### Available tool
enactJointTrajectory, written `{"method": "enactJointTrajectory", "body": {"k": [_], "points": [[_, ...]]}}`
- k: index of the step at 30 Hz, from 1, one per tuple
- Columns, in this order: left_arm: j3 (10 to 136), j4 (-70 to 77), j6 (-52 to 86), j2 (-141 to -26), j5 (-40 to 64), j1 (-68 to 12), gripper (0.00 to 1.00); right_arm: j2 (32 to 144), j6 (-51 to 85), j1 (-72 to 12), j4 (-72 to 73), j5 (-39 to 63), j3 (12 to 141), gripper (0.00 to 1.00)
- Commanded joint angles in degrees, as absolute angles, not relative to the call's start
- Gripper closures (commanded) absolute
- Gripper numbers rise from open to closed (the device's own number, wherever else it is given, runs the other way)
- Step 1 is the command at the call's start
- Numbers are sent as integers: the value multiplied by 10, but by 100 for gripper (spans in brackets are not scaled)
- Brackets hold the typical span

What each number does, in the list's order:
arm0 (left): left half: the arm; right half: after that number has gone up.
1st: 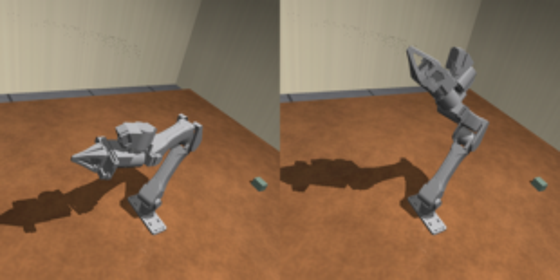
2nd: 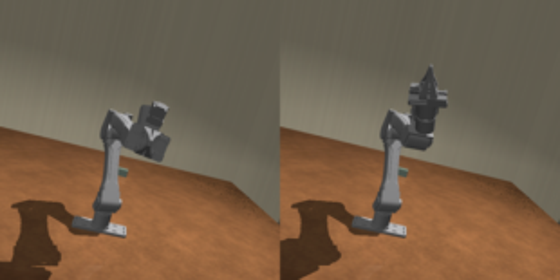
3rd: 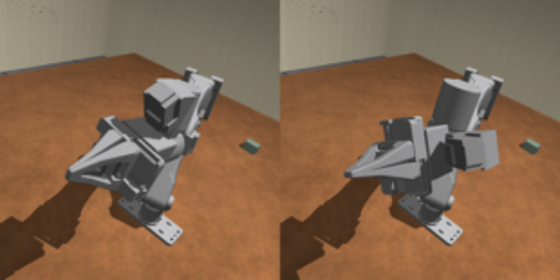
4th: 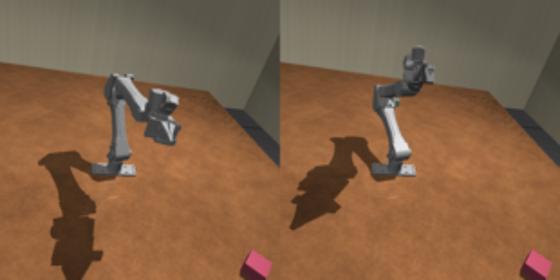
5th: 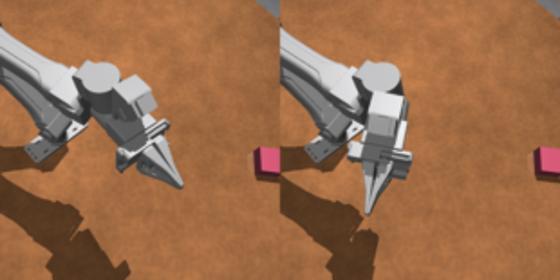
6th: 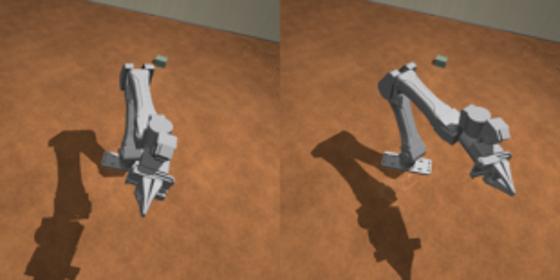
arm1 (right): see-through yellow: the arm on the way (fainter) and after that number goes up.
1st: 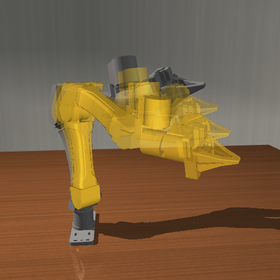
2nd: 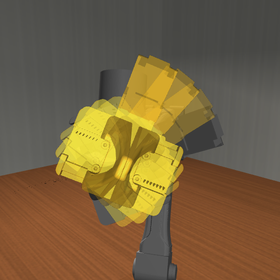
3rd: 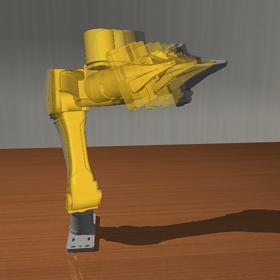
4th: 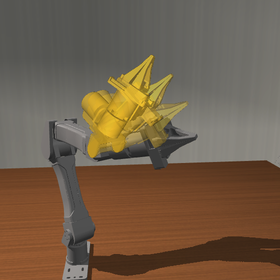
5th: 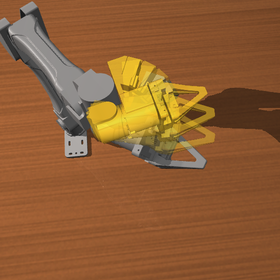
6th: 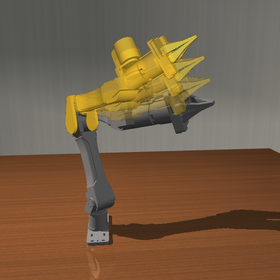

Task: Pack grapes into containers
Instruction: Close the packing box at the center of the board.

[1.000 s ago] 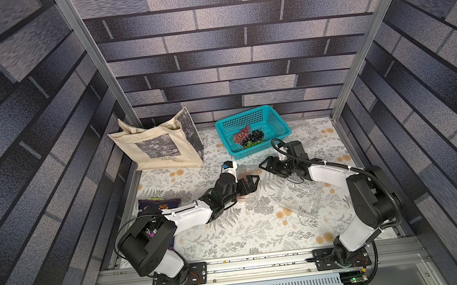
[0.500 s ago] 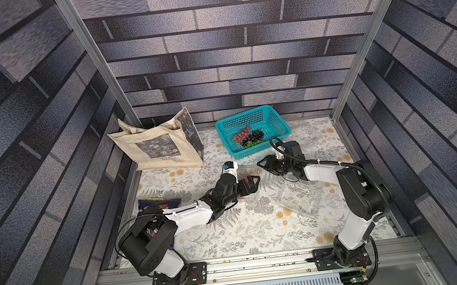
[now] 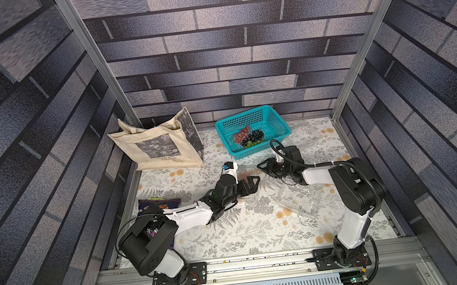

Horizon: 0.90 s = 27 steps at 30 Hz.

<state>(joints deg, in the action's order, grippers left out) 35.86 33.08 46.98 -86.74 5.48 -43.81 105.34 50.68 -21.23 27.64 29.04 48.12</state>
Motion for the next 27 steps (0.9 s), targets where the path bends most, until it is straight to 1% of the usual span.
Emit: {"method": "enactJointTrajectory", "body": {"k": [1, 14, 22, 24, 27], "points": [[341, 316, 469, -873, 46, -442, 0, 1064, 529, -216, 327, 298, 471, 58], [326, 312, 468, -866, 42, -439, 0, 1083, 553, -240, 370, 293, 462, 63], [325, 300, 460, -858, 42, -434, 0, 1094, 558, -244, 384, 292, 457, 70], [324, 294, 458, -855, 42, -431, 0, 1097, 559, -245, 387, 294, 457, 73], [321, 288, 456, -848, 42, -427, 0, 1099, 564, -247, 396, 295, 453, 74]]}}
